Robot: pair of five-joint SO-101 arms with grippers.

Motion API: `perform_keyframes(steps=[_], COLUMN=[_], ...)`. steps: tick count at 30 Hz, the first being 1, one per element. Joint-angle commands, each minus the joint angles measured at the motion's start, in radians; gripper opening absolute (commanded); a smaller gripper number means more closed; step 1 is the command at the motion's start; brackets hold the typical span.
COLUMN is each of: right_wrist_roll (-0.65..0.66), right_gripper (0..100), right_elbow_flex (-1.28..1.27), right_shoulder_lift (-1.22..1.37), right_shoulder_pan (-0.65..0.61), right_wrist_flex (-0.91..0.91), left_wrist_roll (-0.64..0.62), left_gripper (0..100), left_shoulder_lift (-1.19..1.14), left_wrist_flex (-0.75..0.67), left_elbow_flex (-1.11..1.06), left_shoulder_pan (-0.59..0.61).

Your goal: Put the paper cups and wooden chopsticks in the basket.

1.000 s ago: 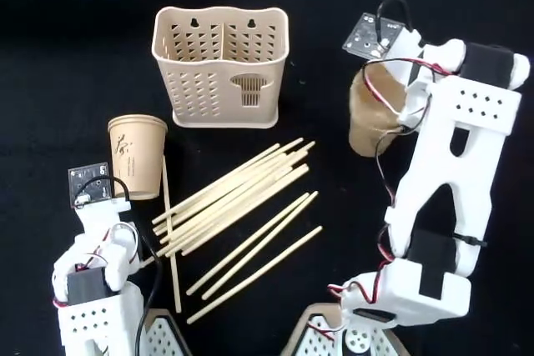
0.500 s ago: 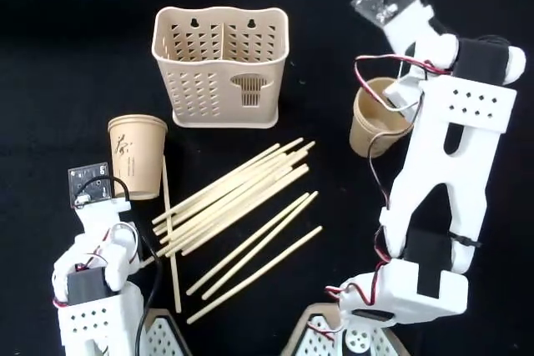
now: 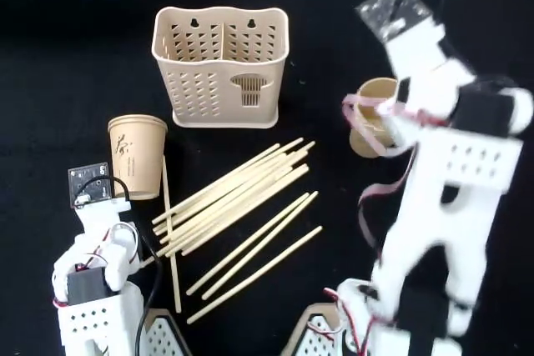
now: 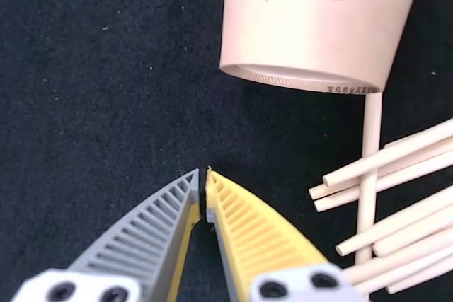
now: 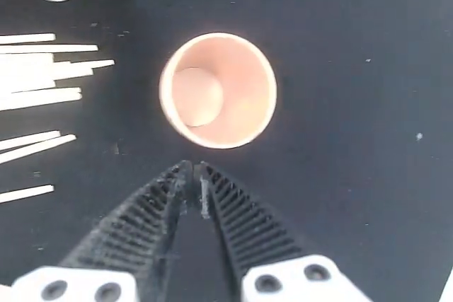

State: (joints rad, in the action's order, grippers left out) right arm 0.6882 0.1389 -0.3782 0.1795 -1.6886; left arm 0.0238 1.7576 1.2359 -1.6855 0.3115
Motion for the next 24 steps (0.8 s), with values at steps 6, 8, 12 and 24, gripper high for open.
perform_keyframes(steps=[6,8,12,24], right_wrist_roll=[-0.184,-0.204,-0.196,-0.408], right_gripper=[1.1,1.2,4.1,5.2], right_elbow_flex=[-0.542,-0.656,-0.878,-1.392], right_shoulder_lift=[-0.407,-0.475,-0.568,-0.61], right_shoulder_pan=[-0.255,-0.301,-0.384,-0.535], right_wrist_flex=[0.173,0.222,0.298,0.855], left_wrist_roll=[0.003,0.0,0.005,0.382], left_gripper=[4,3,4,4], left_shoulder_lift=[0.0,0.0,0.0,0.002], left_wrist_flex=[0.003,0.003,0.005,-0.144], left_elbow_flex=[-0.016,-0.016,-0.016,0.239], left_shoulder_pan=[0.001,0.001,0.007,0.343])
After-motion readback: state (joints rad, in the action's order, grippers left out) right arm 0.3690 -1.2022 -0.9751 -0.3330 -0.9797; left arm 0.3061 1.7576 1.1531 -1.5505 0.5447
